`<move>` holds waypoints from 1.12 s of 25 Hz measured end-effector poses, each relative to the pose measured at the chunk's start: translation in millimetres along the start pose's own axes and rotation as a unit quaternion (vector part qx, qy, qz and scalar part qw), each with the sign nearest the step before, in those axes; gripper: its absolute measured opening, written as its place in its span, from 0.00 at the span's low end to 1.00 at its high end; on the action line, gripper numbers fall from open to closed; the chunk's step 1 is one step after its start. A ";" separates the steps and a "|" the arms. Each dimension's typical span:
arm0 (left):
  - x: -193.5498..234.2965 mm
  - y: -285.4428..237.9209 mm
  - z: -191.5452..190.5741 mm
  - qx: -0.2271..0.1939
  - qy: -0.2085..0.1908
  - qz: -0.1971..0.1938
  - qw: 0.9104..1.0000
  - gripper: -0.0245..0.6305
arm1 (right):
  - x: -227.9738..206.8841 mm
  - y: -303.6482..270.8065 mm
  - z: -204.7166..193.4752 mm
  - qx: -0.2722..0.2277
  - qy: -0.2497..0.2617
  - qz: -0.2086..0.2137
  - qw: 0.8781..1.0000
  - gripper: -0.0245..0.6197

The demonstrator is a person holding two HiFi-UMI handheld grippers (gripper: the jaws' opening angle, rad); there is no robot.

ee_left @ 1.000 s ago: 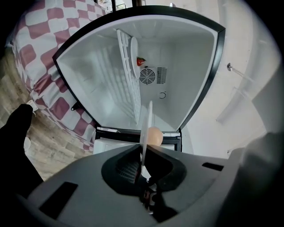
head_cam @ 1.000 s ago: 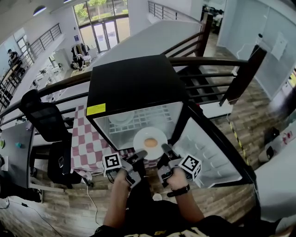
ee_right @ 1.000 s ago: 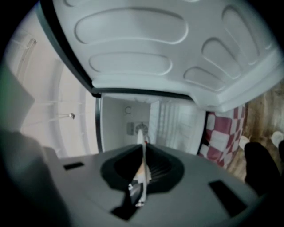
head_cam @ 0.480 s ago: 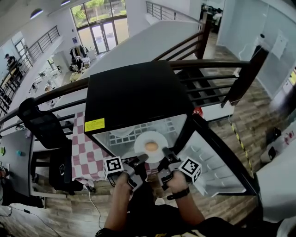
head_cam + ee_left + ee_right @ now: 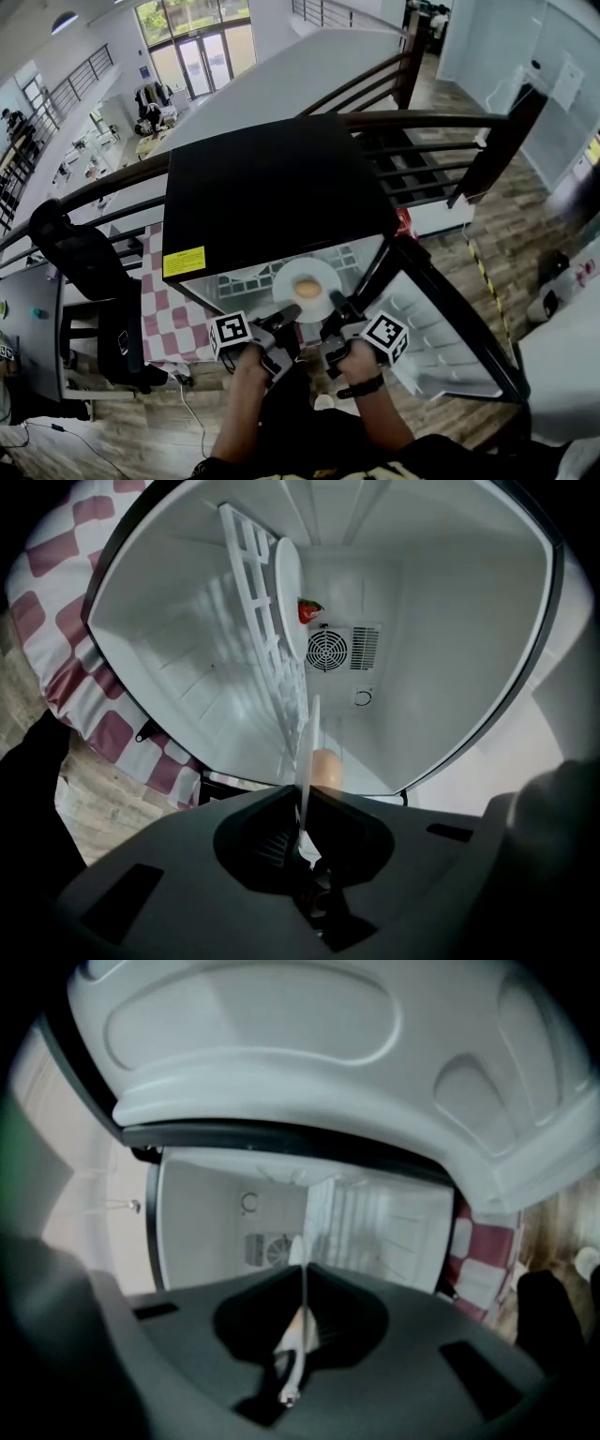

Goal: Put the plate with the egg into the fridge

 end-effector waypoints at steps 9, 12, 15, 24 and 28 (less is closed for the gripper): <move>-4.2 -12.5 15.1 0.000 0.015 -0.023 1.000 0.10 | -5.4 -14.7 12.8 -0.006 -0.011 0.004 1.000 0.09; -4.2 -14.8 18.9 -0.002 0.013 -0.018 1.000 0.10 | -4.3 -17.6 13.3 -0.007 -0.019 -0.006 1.000 0.09; -6.0 -17.6 23.6 -0.003 0.008 -0.014 1.000 0.10 | -3.2 -22.9 18.6 -0.010 -0.004 0.000 1.000 0.09; 5.4 -17.5 41.4 -0.042 0.005 0.007 0.999 0.09 | -10.7 -34.3 17.7 -0.005 -0.023 -0.007 1.000 0.09; 8.2 -17.9 46.3 -0.056 0.010 0.002 0.998 0.09 | -12.6 -39.1 20.2 -0.008 -0.019 0.000 1.000 0.09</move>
Point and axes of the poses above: the fingertips, and each gripper's own axes: y backward along the fingers, x to its left, z out of its top, the point moved 2 cm from there along y, backward along the fingers, and after that the axes turned 13 degrees about x, right-handed, at the moved point
